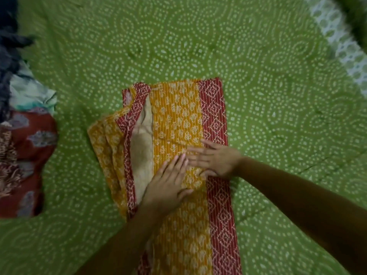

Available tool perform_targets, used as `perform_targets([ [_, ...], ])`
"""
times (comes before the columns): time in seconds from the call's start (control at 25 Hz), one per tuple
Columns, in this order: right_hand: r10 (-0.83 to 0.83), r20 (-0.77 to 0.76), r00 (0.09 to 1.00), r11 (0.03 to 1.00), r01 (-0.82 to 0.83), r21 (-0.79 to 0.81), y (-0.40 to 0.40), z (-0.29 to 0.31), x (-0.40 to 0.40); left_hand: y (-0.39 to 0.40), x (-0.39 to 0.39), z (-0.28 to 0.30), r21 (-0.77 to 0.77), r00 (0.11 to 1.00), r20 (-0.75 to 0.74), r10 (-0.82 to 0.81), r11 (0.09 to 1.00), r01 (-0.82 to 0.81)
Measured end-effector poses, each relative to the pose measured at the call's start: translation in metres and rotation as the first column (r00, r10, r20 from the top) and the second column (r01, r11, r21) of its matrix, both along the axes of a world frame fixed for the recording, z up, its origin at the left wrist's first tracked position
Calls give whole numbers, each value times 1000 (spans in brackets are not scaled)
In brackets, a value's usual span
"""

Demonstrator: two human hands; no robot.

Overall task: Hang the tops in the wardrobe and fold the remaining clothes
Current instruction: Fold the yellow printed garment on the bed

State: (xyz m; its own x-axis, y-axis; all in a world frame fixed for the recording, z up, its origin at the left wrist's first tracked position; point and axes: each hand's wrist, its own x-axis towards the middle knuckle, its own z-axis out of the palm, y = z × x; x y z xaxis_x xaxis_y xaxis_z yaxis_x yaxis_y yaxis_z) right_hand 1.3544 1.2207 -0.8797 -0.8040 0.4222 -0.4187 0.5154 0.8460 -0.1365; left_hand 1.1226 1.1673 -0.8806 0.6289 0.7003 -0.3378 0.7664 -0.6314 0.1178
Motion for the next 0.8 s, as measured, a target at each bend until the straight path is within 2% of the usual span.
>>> perform_targets([
  [0.04,-44,3,999,995,44,92,27,-5,11,26,-6,-5,6,999,6,44,999,-44],
  [0.08,-210,-10,978,958,208,199,61,-8,19,57,-9,-8,35,992,18,126,991,-126],
  [0.12,-400,-24,916,876,390,284,95,-8,25,90,-8,-8,73,974,68,216,973,-221],
  [0.16,-572,-29,820,766,547,338,127,-3,32,125,-5,-6,82,943,122,311,943,-322],
  [0.24,-838,-102,535,482,816,319,164,8,35,179,6,1,91,863,137,486,862,-499],
  [0.32,-923,-239,303,250,941,227,148,11,7,180,28,7,172,826,103,554,808,-564],
  [0.36,-921,-299,251,209,964,165,121,9,-14,161,38,9,191,840,95,534,818,-542],
  [0.4,-909,-324,262,237,965,114,80,3,-35,130,46,7,202,870,78,486,847,-491],
  [0.44,-897,-303,322,313,946,80,27,-3,-55,87,48,1,201,907,51,418,885,-419],
  [0.52,-857,-203,474,478,878,30,-91,-10,-80,-20,33,-7,107,956,69,286,950,-292],
  [0.56,-840,-164,517,522,853,14,-145,-10,-83,-75,18,-11,31,968,106,227,972,-231],
  [0.68,-787,-37,616,617,786,-35,-265,-5,-79,-212,-26,-2,-121,995,95,-1,993,13],
  [0.76,-765,45,642,637,765,-89,-288,8,-79,-247,-42,14,-176,989,106,-99,977,117],
  [0.8,-785,62,616,608,786,-106,-282,14,-79,-245,-48,20,-168,983,139,-118,976,141],
])
